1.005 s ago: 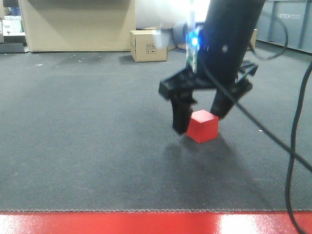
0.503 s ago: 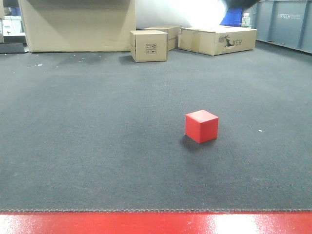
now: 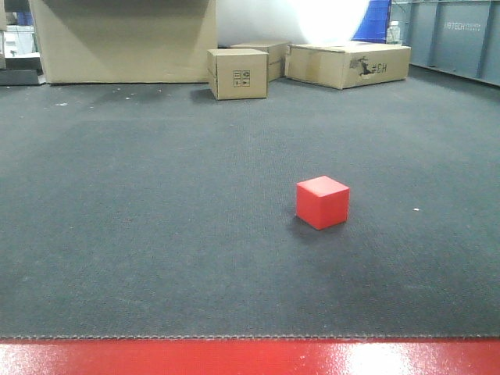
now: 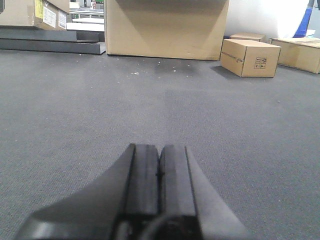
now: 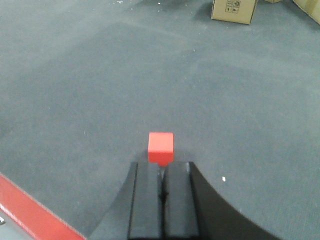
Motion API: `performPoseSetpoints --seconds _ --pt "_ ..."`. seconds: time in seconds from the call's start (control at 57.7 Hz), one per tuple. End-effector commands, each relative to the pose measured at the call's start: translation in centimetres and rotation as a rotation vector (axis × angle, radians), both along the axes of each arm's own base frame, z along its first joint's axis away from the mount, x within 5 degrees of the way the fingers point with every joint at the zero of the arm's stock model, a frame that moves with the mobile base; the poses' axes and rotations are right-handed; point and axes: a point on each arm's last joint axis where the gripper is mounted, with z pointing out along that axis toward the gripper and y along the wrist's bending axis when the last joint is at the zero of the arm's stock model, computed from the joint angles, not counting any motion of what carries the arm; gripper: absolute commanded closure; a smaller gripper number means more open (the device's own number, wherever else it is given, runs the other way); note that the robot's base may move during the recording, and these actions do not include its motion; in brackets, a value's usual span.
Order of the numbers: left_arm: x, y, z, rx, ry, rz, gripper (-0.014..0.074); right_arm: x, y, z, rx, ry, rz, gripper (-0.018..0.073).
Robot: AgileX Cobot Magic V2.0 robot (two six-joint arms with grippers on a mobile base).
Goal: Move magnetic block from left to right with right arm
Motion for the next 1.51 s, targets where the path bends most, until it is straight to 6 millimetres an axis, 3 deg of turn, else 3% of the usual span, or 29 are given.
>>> performPoseSetpoints --seconds 0.0,0.555,0.78,0.988,1.317,1.49 --pt "-0.1 0.0 0.7 -0.014 -0.089 0.002 0.0722 -0.3 -0.2 1.1 0.063 -0.112 -0.001 0.0501" --pt "-0.1 0.0 0.7 -0.014 -0.089 0.002 0.0722 -0.2 -0.3 1.1 0.061 -0.147 -0.011 0.0501" --pt "-0.1 0.0 0.7 -0.014 -0.089 0.002 0.0722 0.2 -2.6 0.9 0.050 -0.194 -0.244 0.0501" --pt "-0.1 0.0 0.7 -0.014 -0.089 0.002 0.0722 -0.8 -5.0 -2.2 0.056 -0.304 -0.485 0.0501" --pt "-0.1 0.0 0.7 -0.014 -0.089 0.002 0.0722 -3.2 -5.4 -9.7 0.076 -0.417 -0.545 0.0502" --pt "-0.1 0.0 0.7 -0.014 -0.089 0.002 0.0722 -3.3 -5.4 -10.1 0.064 -0.373 -0.549 0.0502"
